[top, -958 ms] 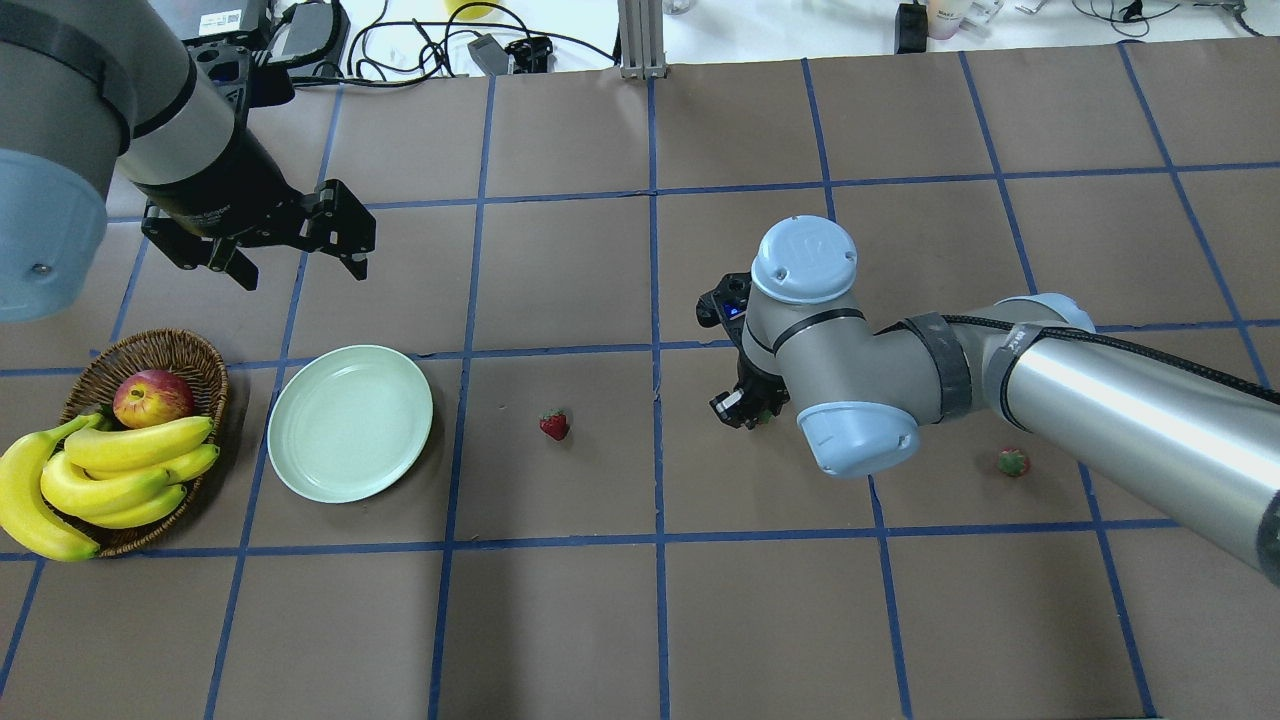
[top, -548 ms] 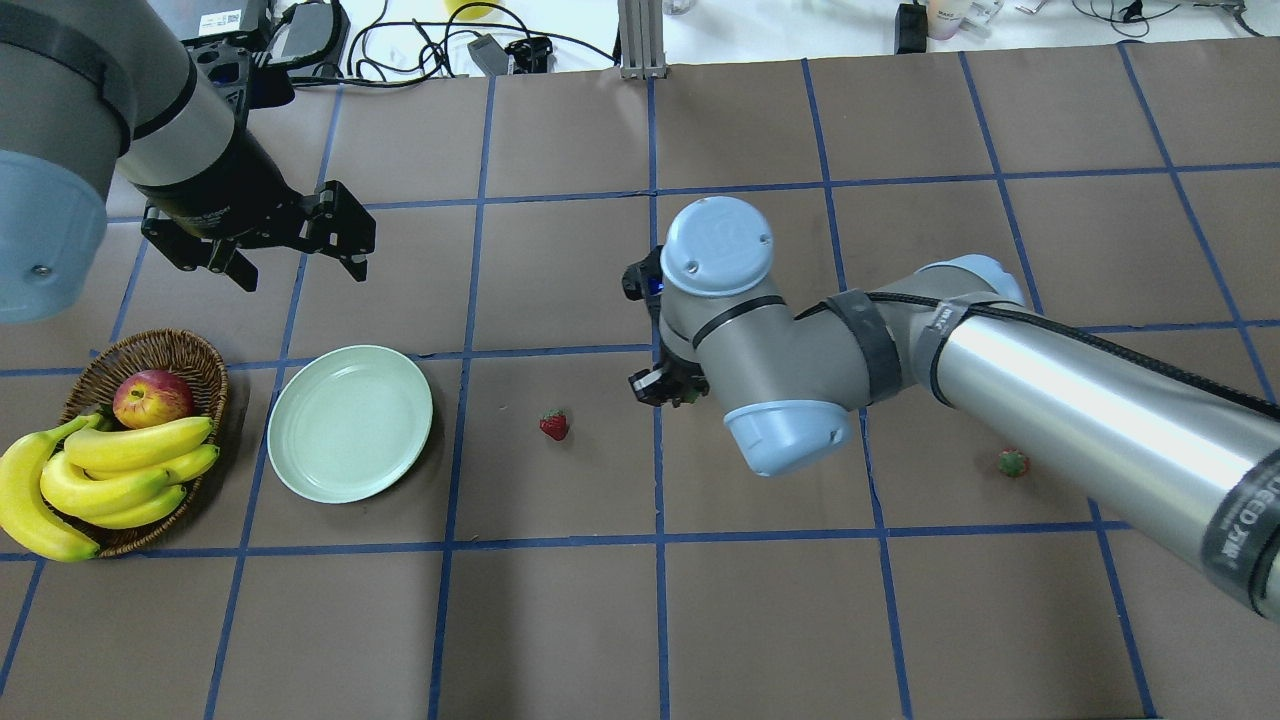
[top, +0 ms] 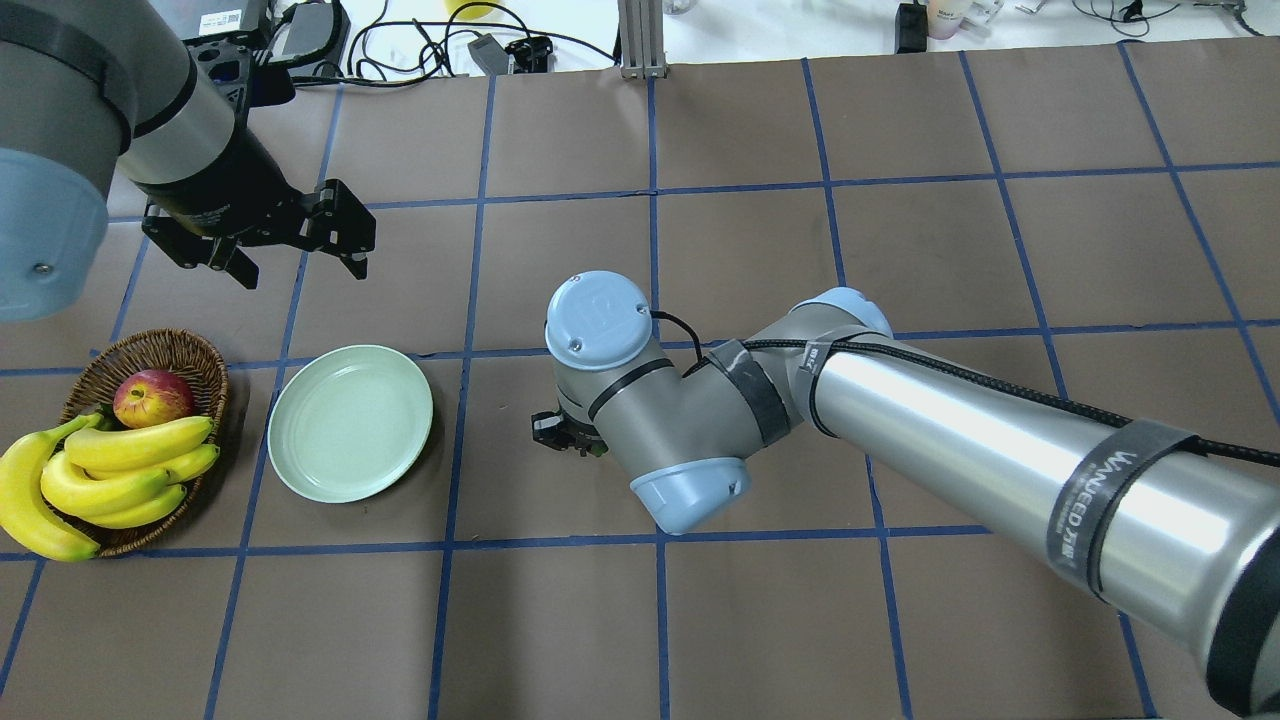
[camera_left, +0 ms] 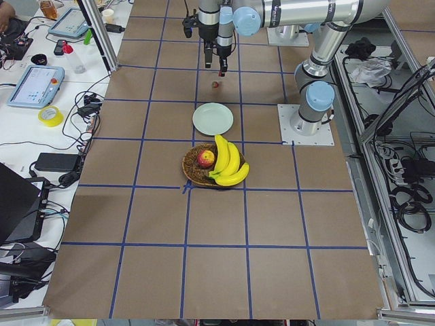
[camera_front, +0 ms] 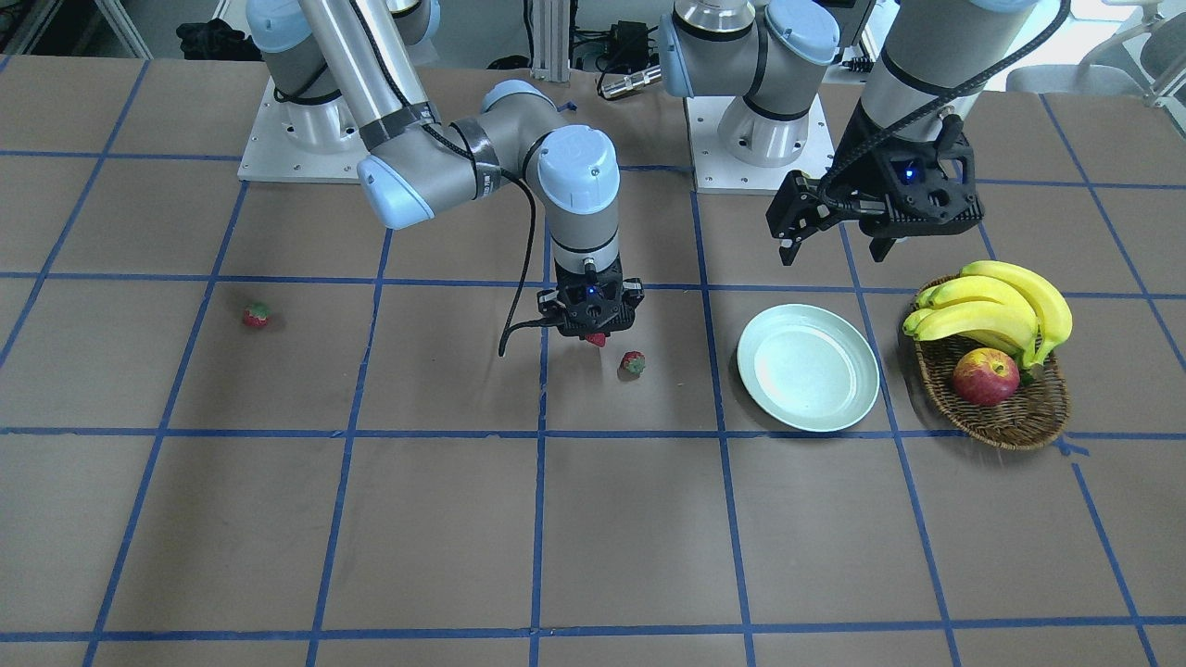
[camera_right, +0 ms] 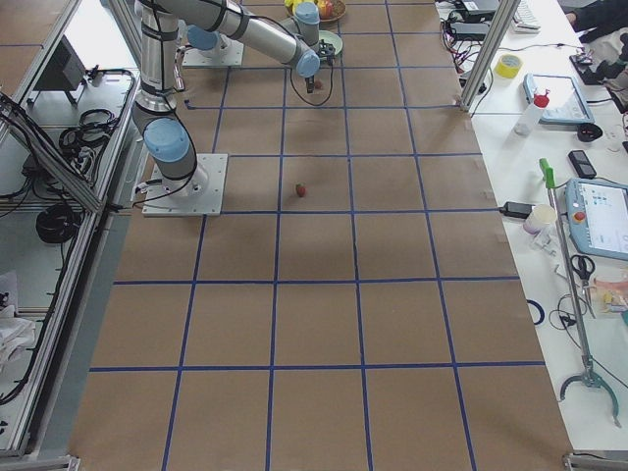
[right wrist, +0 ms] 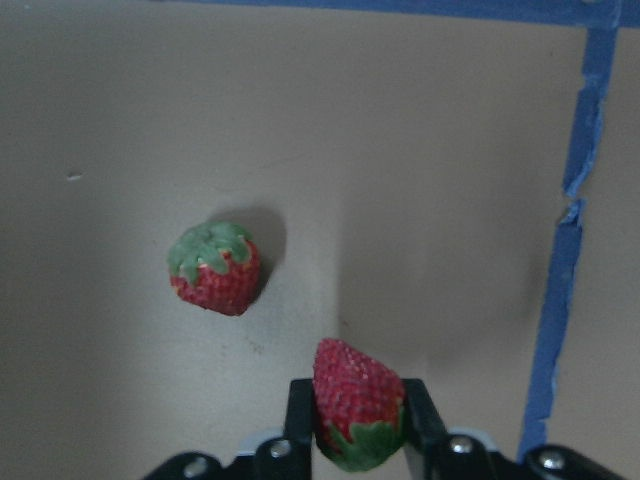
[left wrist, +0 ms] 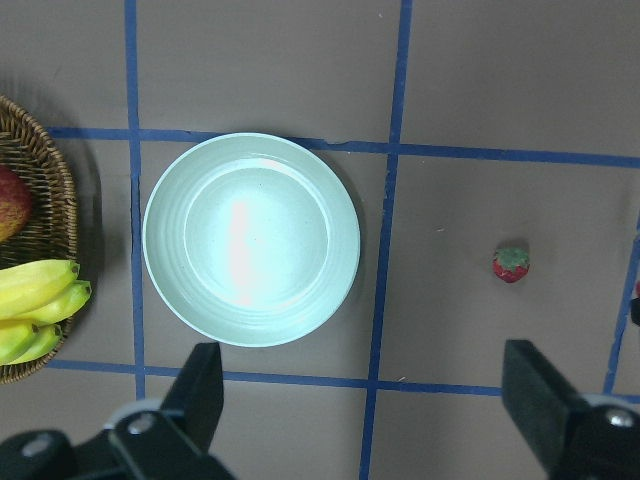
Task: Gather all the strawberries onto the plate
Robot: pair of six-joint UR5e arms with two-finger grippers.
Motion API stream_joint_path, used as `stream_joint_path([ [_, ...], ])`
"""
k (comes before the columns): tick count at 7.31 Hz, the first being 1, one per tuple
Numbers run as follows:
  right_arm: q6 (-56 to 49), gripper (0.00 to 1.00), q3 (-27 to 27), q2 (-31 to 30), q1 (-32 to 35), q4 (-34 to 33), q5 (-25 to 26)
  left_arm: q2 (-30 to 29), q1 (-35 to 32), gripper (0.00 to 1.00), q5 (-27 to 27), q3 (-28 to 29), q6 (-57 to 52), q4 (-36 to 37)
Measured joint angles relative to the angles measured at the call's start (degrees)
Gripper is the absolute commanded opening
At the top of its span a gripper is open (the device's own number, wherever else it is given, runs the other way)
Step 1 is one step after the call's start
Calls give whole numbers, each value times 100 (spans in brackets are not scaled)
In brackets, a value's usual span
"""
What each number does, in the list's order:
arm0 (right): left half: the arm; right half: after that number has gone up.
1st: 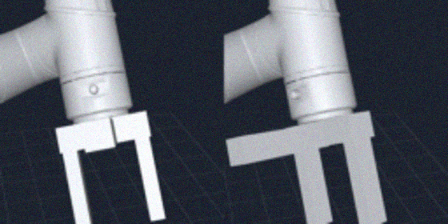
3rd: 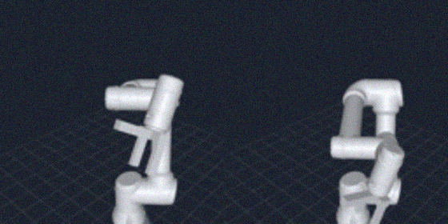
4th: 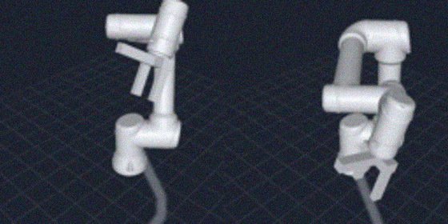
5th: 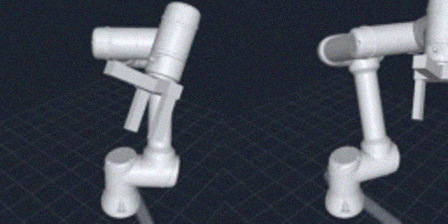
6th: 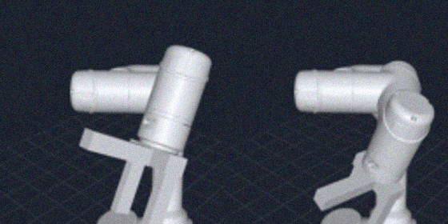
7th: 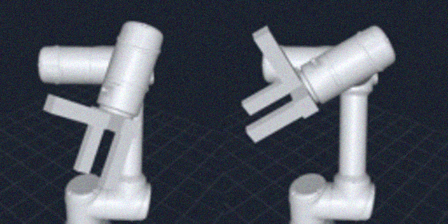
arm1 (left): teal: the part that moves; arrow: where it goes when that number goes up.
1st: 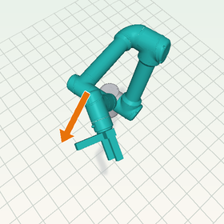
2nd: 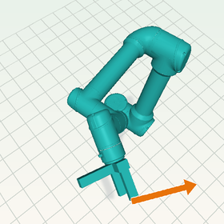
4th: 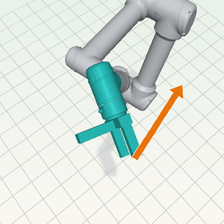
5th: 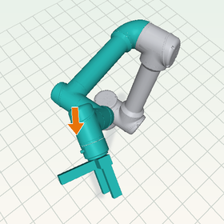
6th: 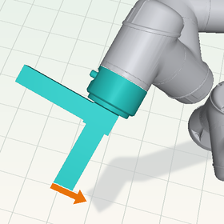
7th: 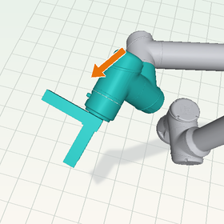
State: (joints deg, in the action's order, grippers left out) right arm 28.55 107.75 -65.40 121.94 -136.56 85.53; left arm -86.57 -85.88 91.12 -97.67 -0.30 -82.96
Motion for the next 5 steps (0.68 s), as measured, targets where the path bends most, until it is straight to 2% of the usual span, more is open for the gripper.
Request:
stream_joint_path([
  [3,732,100,-133,115,-43,-30,11,0,-5,100,10,12,-5,16],
  [5,486,100,-220,-263,-660,453,157,8,-3,100,0,10,-11,21],
])
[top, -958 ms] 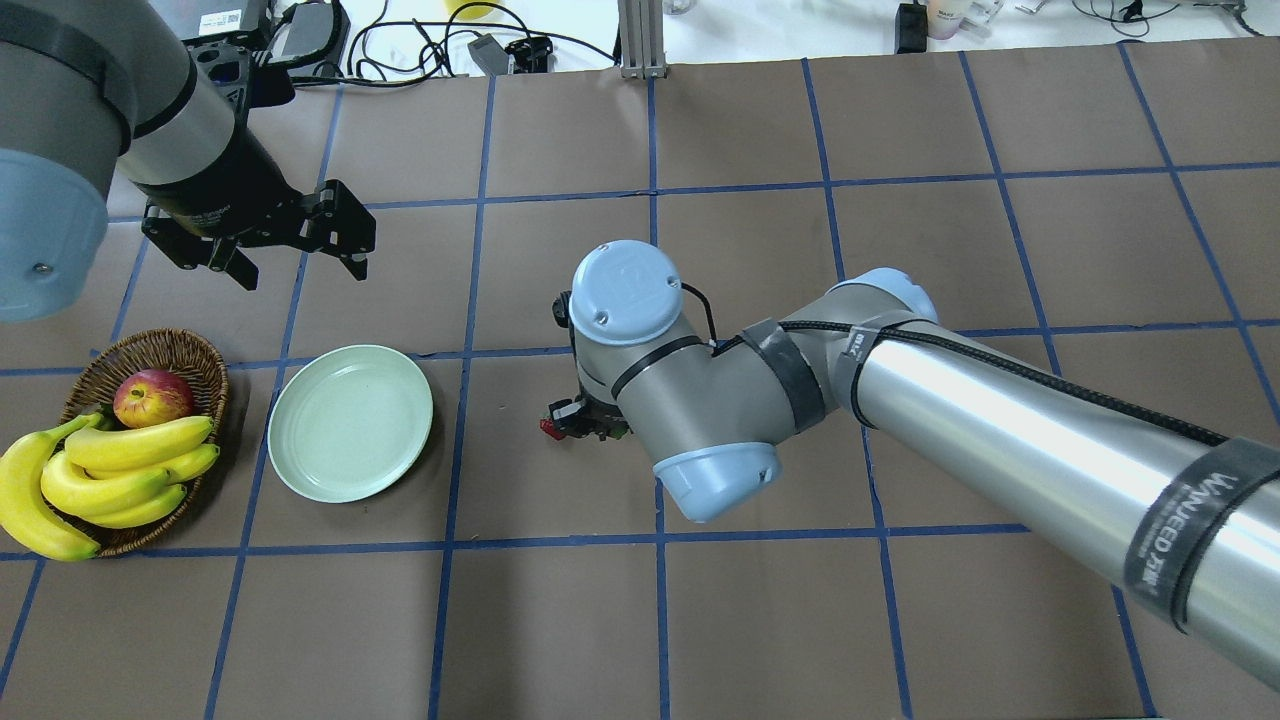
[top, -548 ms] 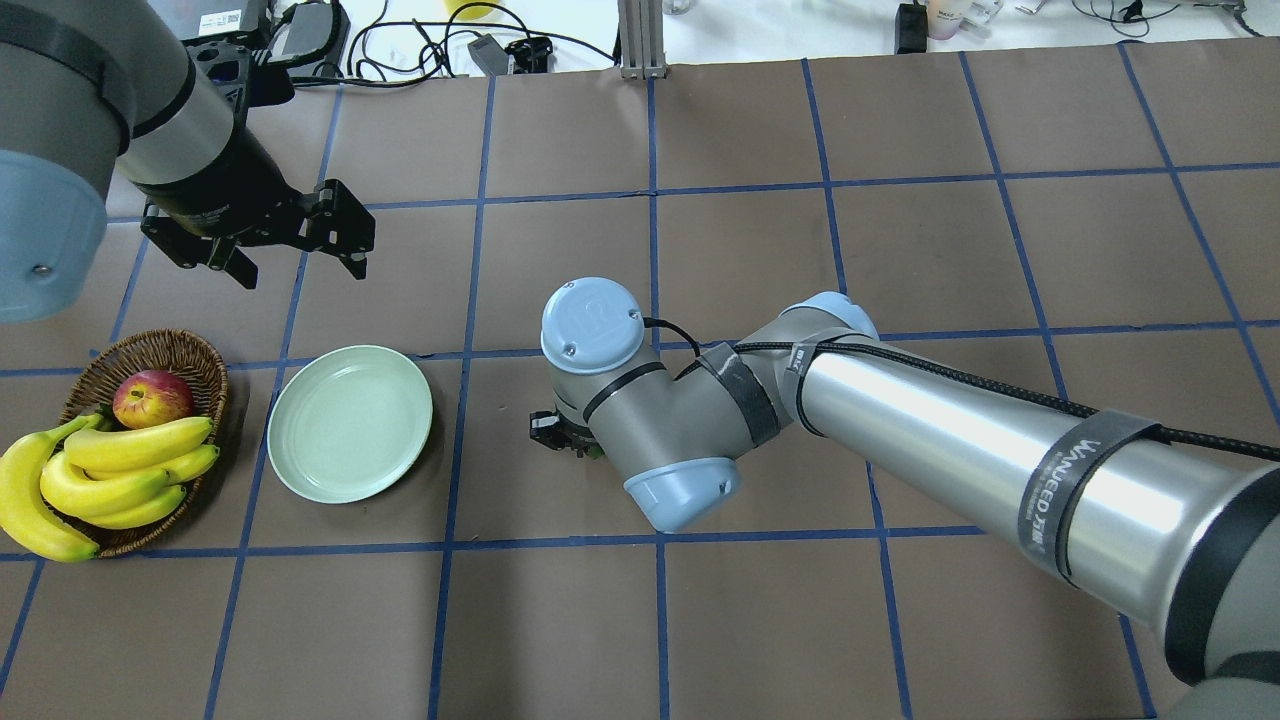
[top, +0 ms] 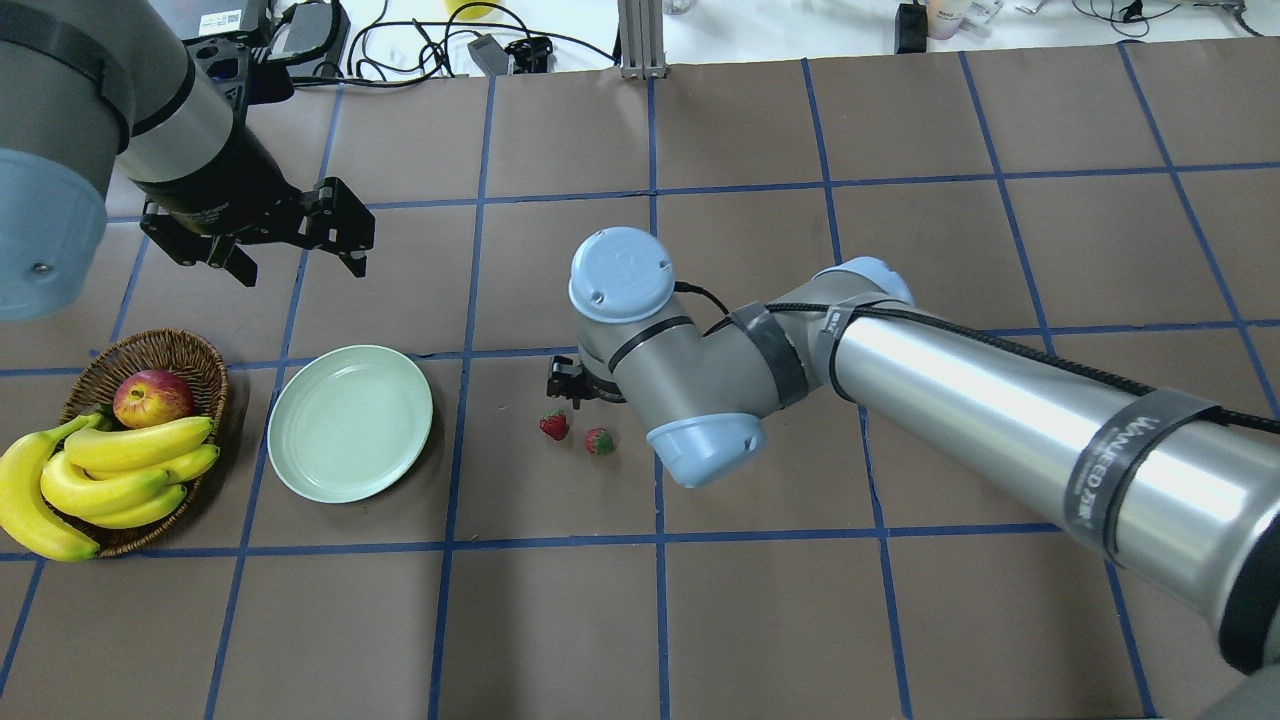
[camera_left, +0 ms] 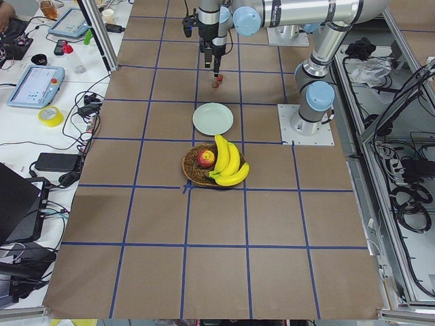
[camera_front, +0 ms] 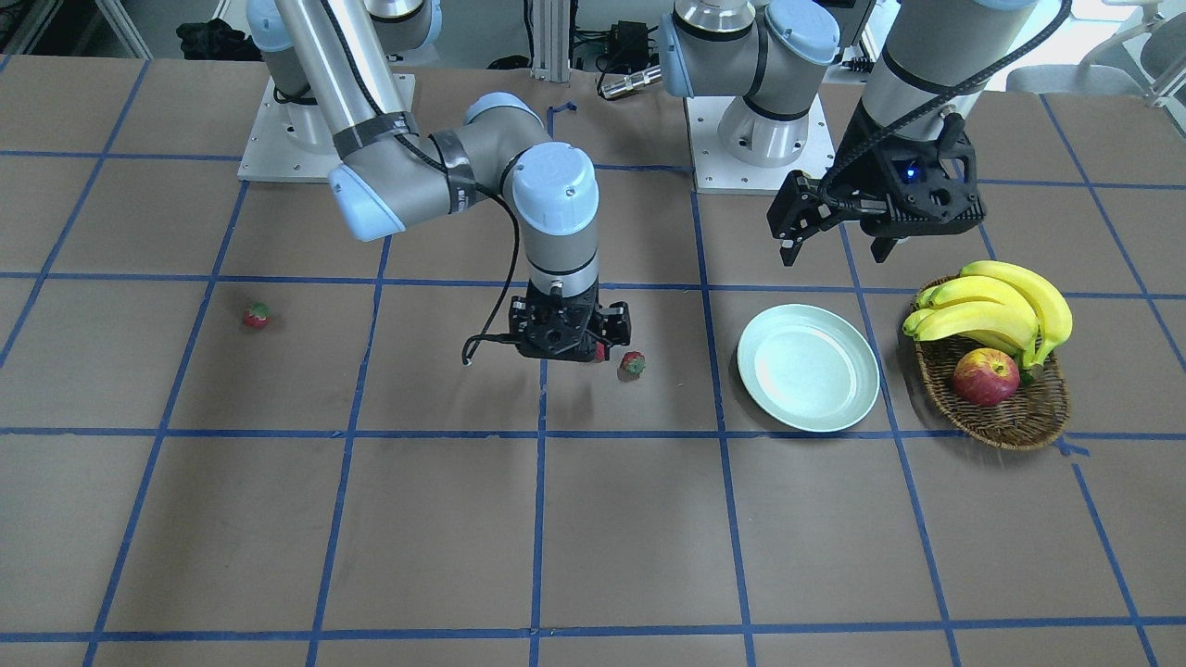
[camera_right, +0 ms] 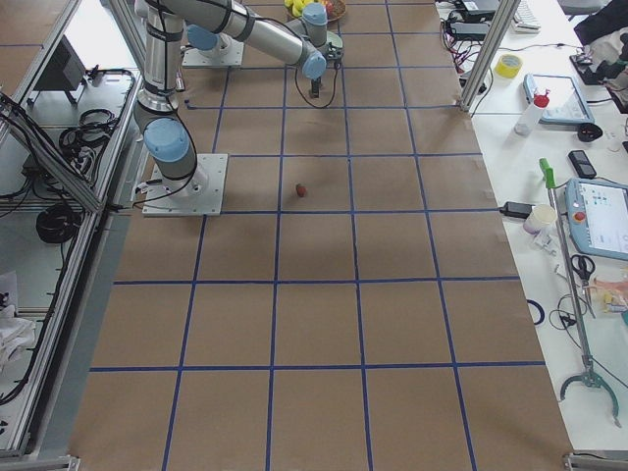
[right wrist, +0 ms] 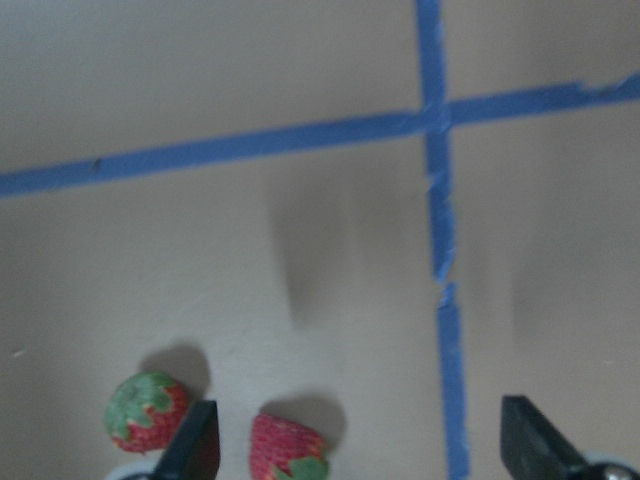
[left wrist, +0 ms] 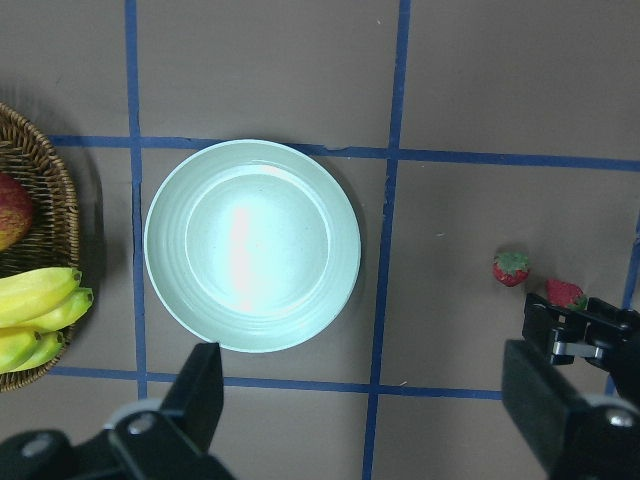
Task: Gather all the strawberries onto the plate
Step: 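Move the right gripper to the farthest strawberry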
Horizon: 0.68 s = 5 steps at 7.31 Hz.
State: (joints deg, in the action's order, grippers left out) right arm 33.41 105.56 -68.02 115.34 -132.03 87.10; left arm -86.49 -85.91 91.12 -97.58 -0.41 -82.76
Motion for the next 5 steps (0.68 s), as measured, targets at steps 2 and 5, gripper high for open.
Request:
stream_joint_path([
  [2,-1247,100,15,-759,-1169,1184,235,8,3,100,11,3,-3,4],
  [5,-2110,100,285,-1263,-2638,1763,1073,9,1,100,12,0,-3,5],
])
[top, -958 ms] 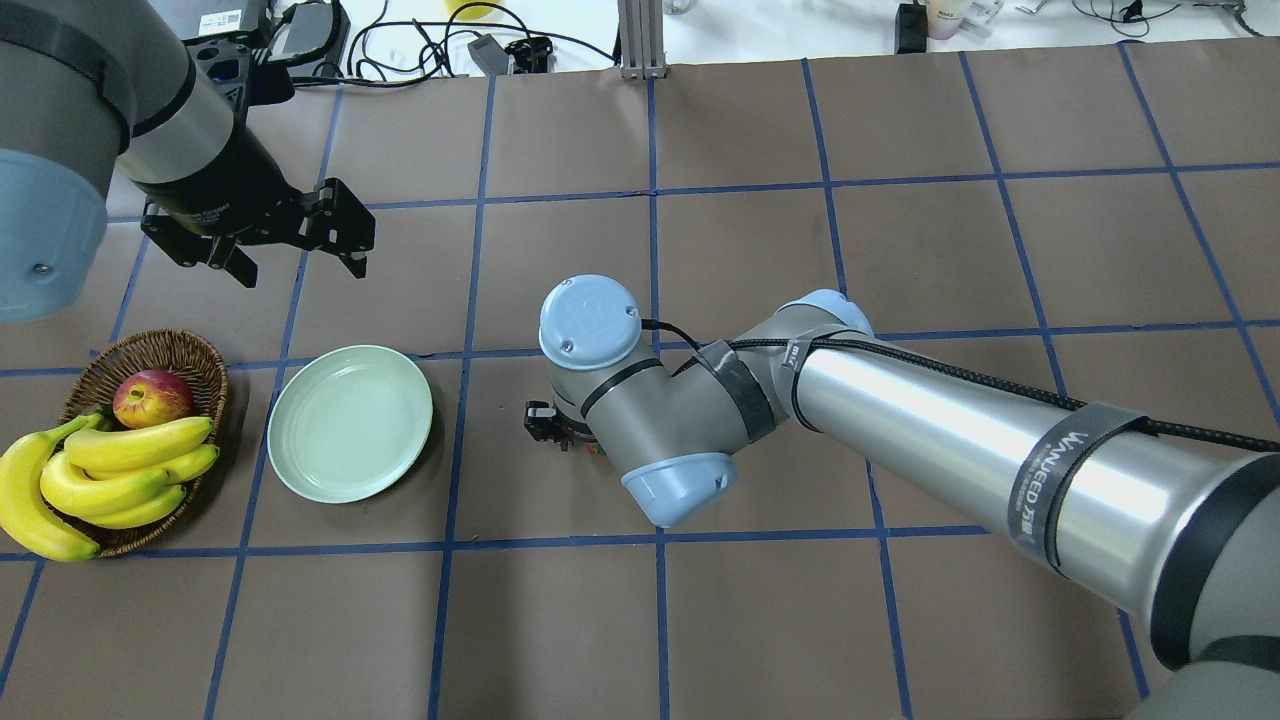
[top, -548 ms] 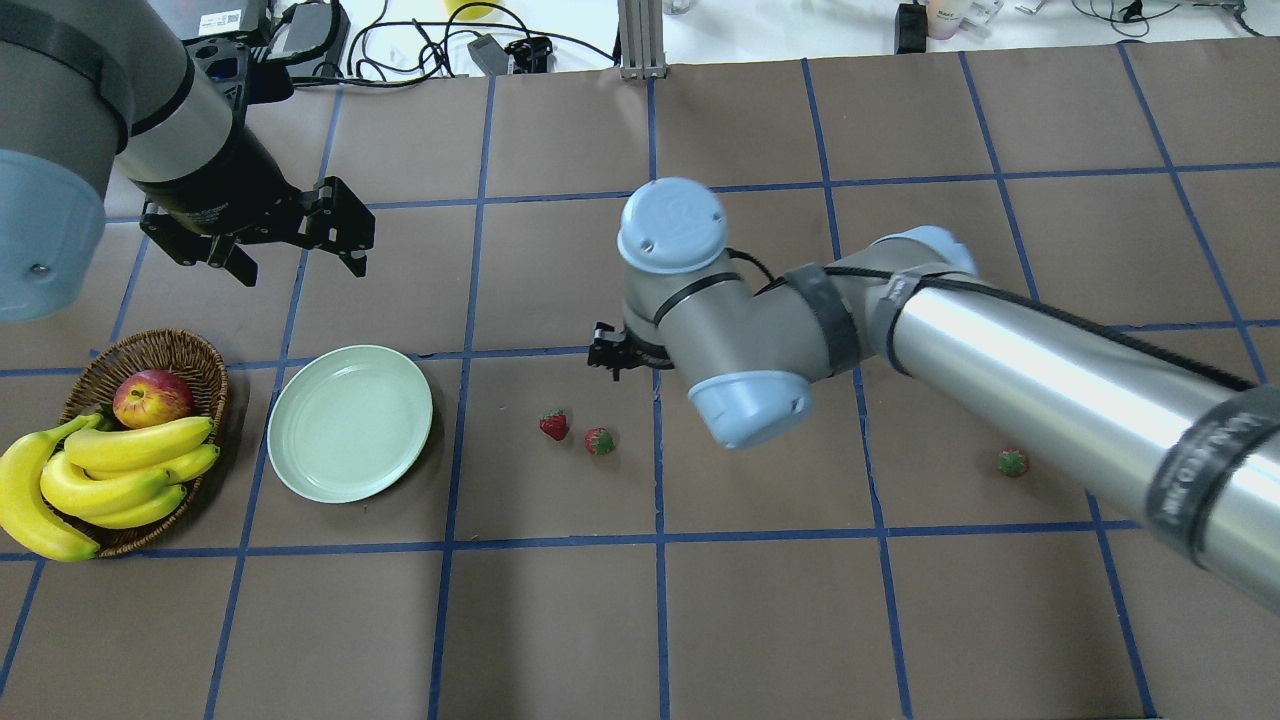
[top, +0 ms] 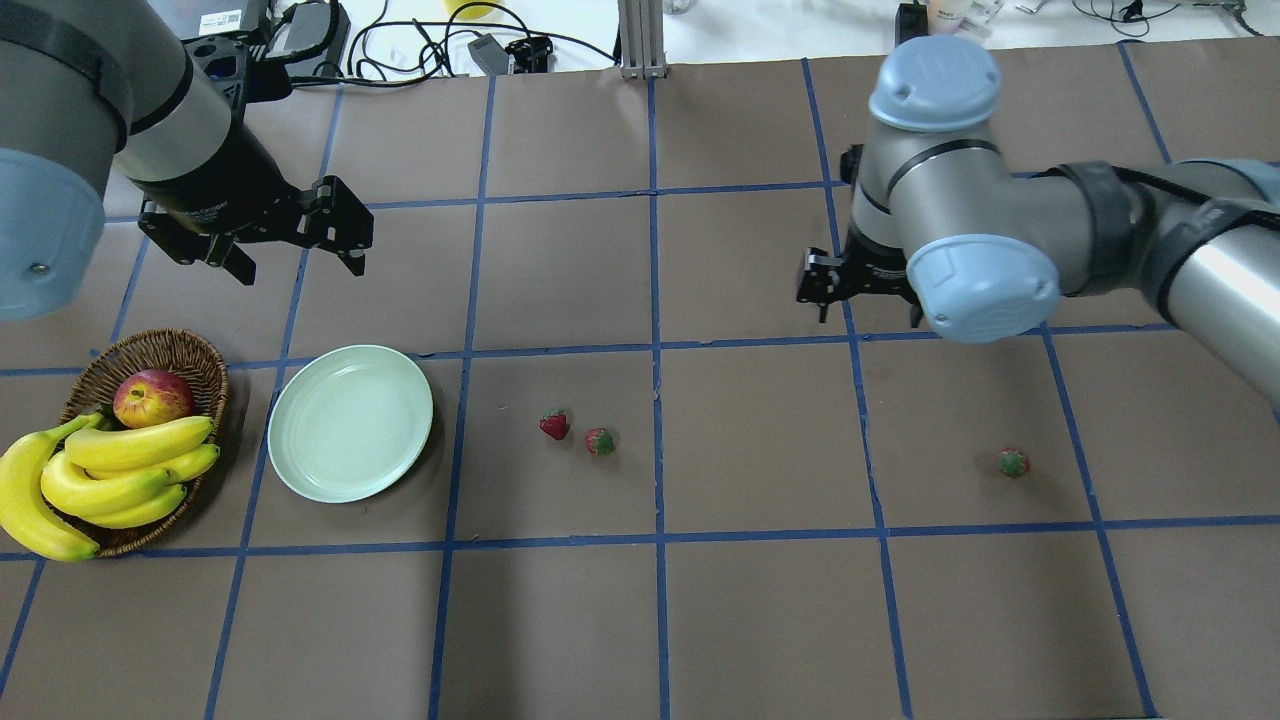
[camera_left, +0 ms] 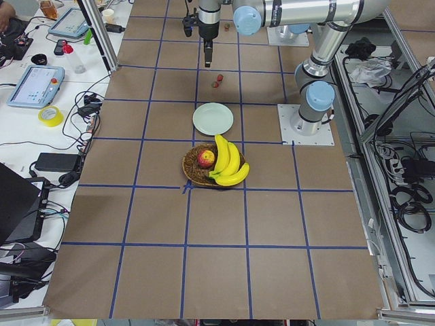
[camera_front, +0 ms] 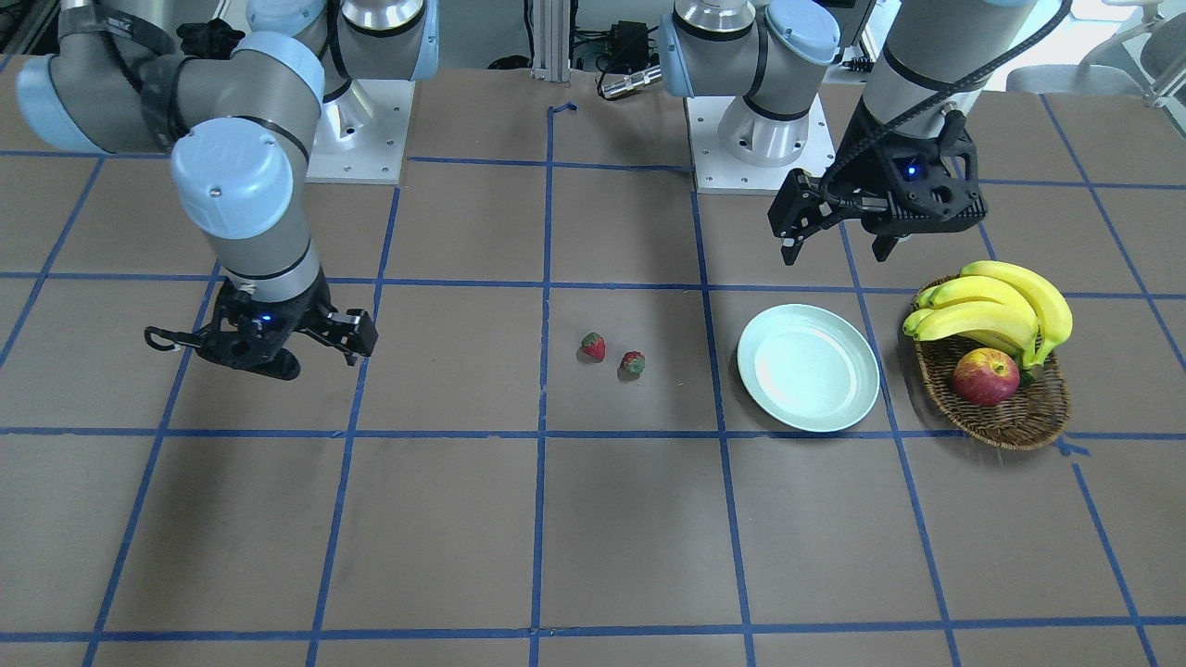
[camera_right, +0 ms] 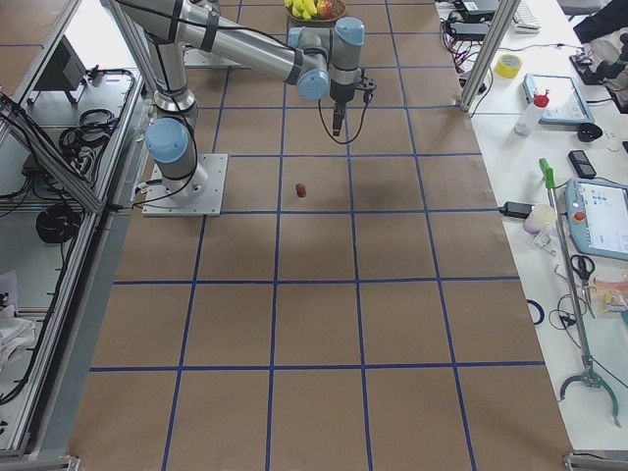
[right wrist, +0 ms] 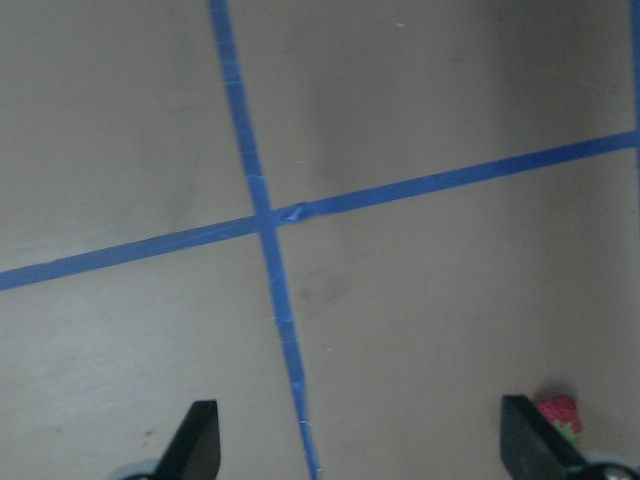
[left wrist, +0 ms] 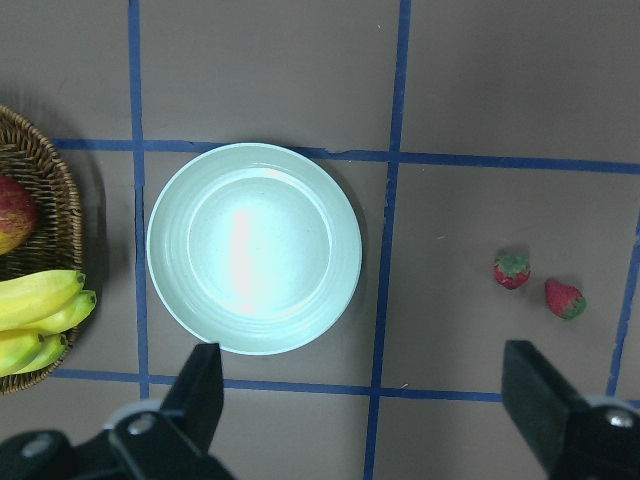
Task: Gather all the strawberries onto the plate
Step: 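Move the right gripper to the farthest strawberry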
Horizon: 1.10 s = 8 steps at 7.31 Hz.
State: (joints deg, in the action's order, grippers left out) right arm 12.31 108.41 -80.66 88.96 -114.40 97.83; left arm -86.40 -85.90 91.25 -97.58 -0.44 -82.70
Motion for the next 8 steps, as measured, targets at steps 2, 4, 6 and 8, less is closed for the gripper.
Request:
stream_joint_path([
  [2,-67,97,415,-51,-760,-233,164,-5,-3,100,4,-1,0,-2],
  [4,-178,98,970,-109,-1275,-792,178,-8,-5,100,3,-1,4,-8],
  [6,-186,98,1552,-146,-1625,-1552,103,-8,-4,100,4,2,1,-9],
  [8,-201,98,1901,-167,-1939,-1818,-131,-9,-6,100,-12,2,11,-3],
])
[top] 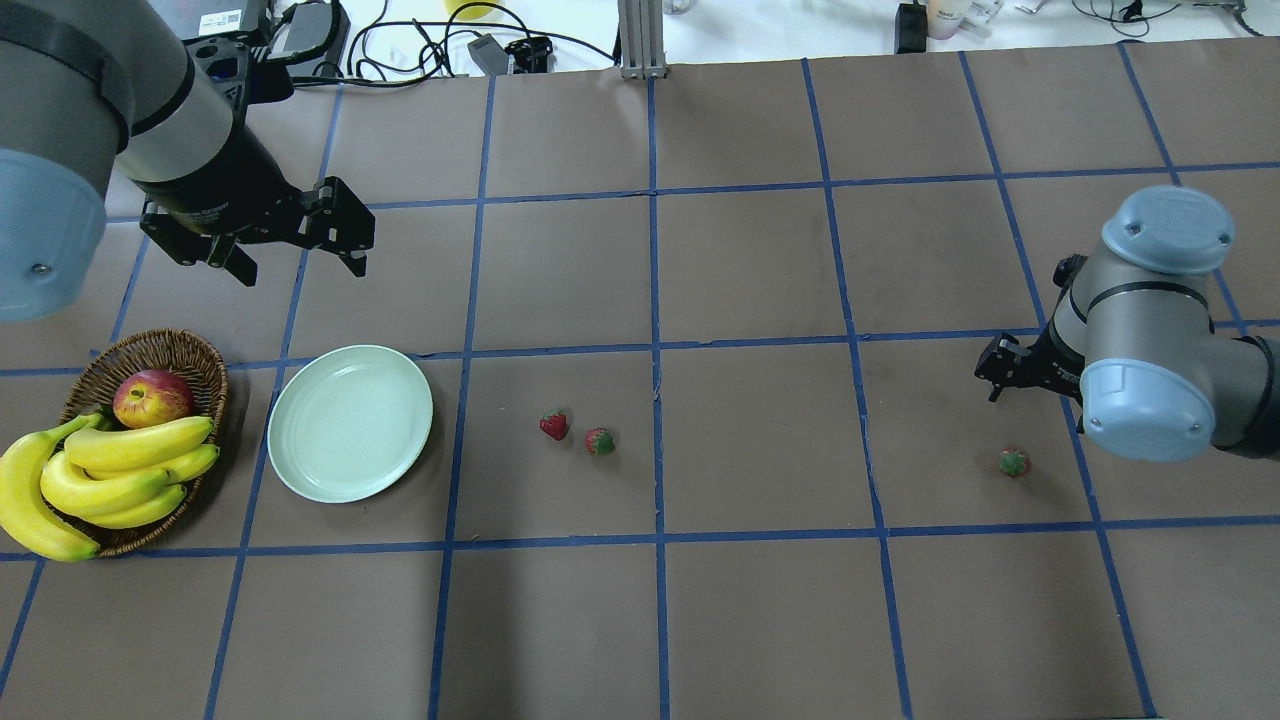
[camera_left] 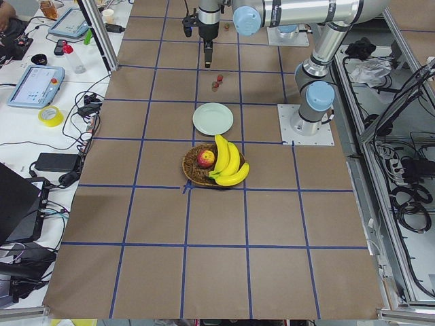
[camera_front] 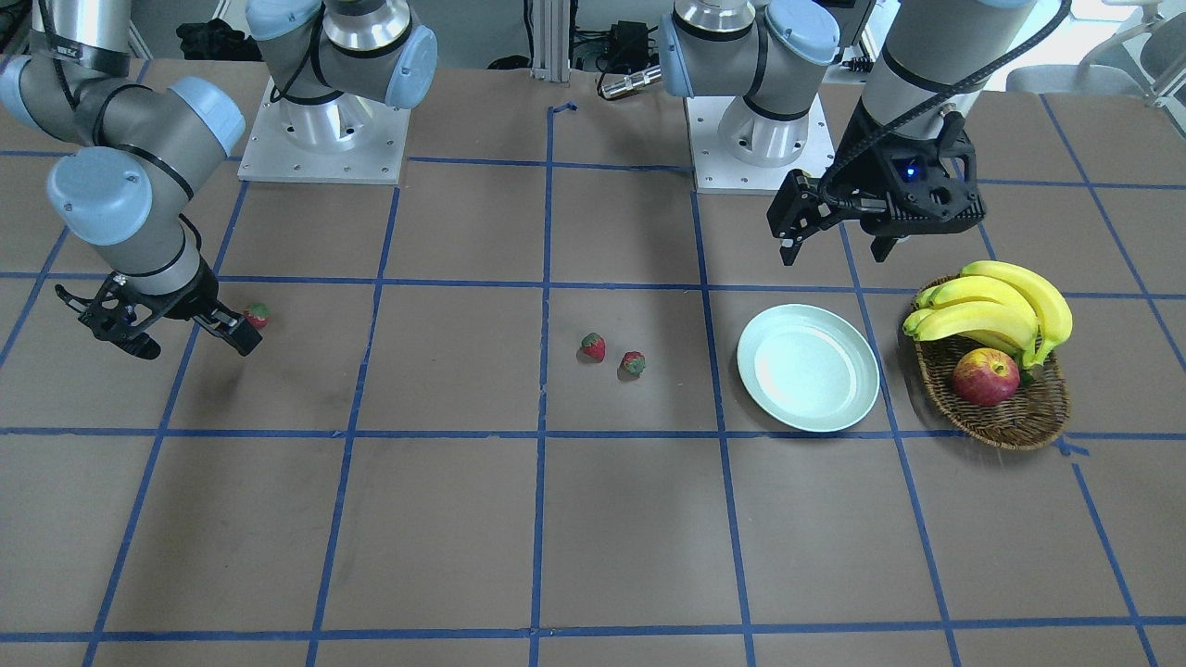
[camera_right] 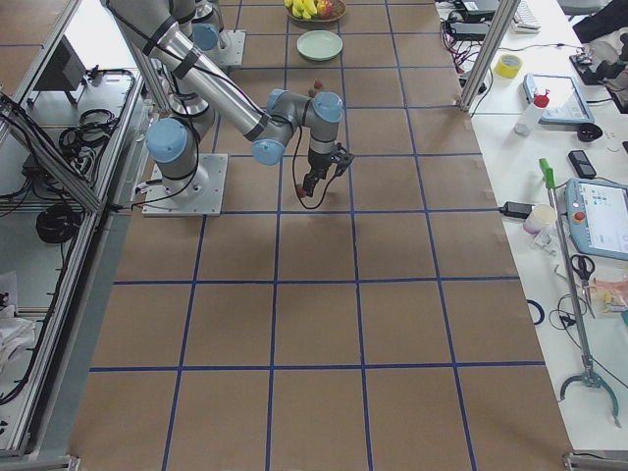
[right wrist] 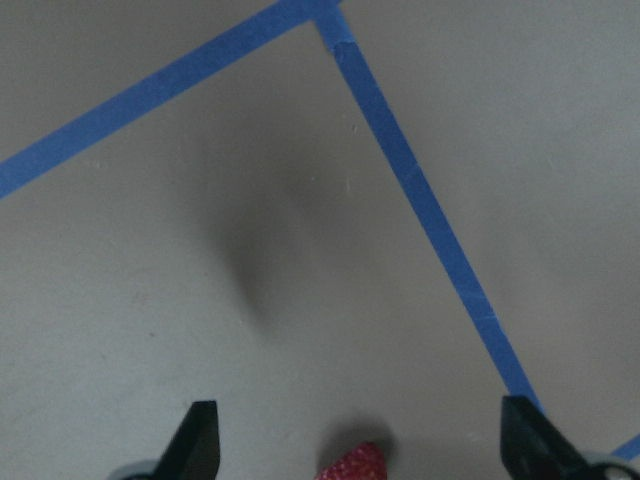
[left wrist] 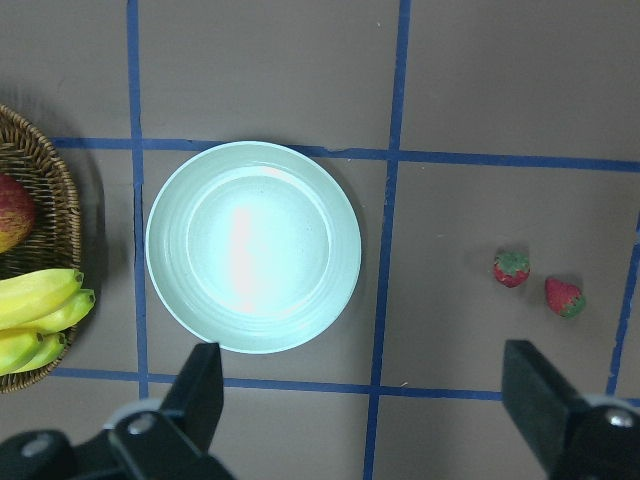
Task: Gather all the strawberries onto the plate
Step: 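Move the right gripper to the farthest strawberry, then close the right gripper on the far strawberry and lift it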
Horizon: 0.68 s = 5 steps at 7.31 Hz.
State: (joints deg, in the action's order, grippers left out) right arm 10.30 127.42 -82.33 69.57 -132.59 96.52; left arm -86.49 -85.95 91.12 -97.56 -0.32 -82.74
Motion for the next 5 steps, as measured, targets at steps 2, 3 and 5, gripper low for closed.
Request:
stream_joint_path([
  [2,-5,98,384,-70,-84,-342,-222,0,0,100,5,0,5,3],
  [3,-4,90,524,-87,-95,-480,-248,0,0,100,9,0,4,3],
  [5,-4,71,632,-88,-112,-529,-264,0,-1,100,10,0,-2,3],
])
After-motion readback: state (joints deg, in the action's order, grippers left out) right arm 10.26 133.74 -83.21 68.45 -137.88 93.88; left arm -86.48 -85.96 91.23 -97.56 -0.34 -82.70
